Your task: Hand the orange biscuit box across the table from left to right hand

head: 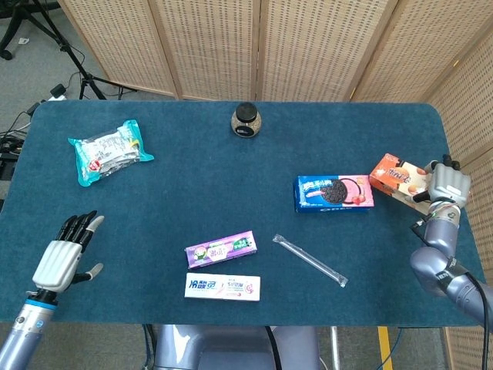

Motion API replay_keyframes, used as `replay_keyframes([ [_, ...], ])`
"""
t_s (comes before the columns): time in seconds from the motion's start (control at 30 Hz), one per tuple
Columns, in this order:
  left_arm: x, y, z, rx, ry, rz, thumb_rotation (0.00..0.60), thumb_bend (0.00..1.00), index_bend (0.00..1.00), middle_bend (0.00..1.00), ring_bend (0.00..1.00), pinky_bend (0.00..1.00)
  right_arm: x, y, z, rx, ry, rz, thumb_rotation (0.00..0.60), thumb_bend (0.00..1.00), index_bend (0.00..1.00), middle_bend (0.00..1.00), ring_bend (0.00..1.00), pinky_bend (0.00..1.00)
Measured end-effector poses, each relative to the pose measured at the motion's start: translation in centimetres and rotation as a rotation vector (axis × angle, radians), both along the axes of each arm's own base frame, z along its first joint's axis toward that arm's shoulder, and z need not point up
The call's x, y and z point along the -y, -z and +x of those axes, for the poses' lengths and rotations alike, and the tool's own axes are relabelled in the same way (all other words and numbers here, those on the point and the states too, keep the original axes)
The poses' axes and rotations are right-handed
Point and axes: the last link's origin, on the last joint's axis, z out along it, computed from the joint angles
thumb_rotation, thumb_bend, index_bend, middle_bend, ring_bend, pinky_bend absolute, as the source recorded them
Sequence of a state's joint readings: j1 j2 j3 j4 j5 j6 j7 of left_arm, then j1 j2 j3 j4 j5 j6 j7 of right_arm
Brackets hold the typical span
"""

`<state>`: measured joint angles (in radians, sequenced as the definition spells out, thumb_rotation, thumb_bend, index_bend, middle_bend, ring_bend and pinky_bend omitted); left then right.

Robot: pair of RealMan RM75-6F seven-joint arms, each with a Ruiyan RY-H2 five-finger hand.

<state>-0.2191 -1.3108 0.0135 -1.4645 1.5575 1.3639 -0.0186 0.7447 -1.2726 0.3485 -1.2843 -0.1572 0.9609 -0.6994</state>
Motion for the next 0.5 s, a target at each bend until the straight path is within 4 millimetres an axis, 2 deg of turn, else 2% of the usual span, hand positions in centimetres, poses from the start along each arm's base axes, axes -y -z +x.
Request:
replay_keyframes([
  [0.2, -0.01, -0.13, 0.02, 0.007, 0.001, 0.001, 0.6, 0.23, 0.07, 0.0, 0.0, 0.0, 0.1, 0.45, 0.32, 0.006, 0.0, 0.008, 0.6, 0.1, 0.26, 0.0, 0.0, 0.2],
  [0.5, 0.01, -0.06, 0.07, 0.01, 0.002, -0.005, 0.6, 0.23, 0.07, 0.0, 0.0, 0.0, 0.08, 0.34, -0.03, 0.016, 0.013, -0.002, 0.6, 0.1, 0.14, 0.0, 0.0, 0.2],
])
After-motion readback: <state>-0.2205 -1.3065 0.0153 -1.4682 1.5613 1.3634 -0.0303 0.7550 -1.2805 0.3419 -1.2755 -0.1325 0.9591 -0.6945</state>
